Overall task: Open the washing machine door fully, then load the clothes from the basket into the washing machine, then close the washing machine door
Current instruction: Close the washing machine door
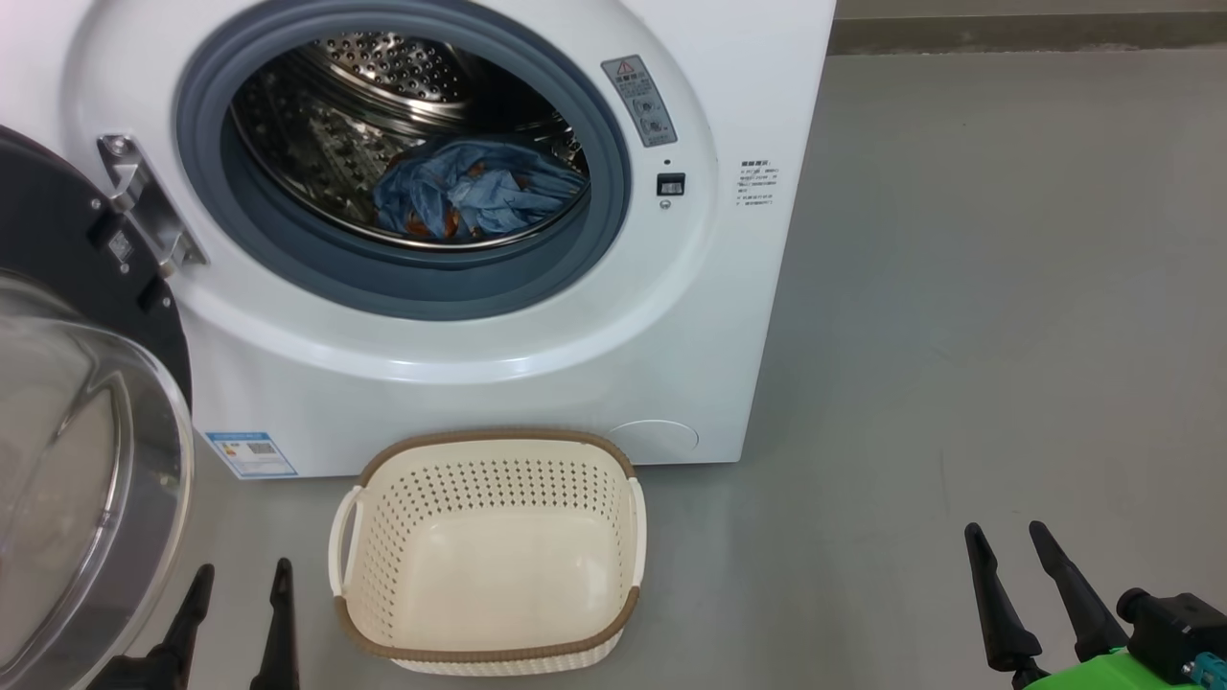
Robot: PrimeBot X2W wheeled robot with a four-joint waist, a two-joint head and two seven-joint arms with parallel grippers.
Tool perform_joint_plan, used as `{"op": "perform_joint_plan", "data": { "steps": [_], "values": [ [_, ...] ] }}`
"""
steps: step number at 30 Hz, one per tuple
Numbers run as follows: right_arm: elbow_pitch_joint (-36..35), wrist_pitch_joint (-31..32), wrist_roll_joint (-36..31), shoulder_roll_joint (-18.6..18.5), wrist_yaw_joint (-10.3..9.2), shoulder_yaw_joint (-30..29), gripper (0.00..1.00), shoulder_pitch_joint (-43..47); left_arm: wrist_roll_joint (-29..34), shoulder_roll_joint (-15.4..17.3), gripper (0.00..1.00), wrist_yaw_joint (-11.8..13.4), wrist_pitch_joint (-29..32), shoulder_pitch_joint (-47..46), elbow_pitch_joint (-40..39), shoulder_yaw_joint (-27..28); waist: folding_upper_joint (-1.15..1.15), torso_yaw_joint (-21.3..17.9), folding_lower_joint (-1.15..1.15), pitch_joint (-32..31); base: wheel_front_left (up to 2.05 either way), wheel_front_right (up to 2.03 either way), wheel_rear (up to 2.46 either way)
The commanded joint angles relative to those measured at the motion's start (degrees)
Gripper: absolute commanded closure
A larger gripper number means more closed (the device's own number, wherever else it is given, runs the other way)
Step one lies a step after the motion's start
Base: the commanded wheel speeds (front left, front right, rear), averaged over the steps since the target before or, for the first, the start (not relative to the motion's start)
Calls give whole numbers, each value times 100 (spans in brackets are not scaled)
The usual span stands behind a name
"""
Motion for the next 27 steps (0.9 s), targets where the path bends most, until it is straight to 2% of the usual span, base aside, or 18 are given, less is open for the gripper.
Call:
{"op": "perform_joint_plan", "data": {
  "steps": [1,15,27],
  "values": [
    [-138,-28,63,-89,9,115,0,-36,24,83,0,-14,-33,-159,-174,158,0,2,0,-3,-36,36,0],
    [-153,-28,48,-78,9,137,0,-54,-31,78,0,-14,-33,-160,-249,74,0,148,0,7,-2,2,0],
    [-110,-28,71,-131,9,484,0,-238,-95,-11,0,-12,-33,12,-387,292,0,959,0,-78,0,0,0]
  ]
}}
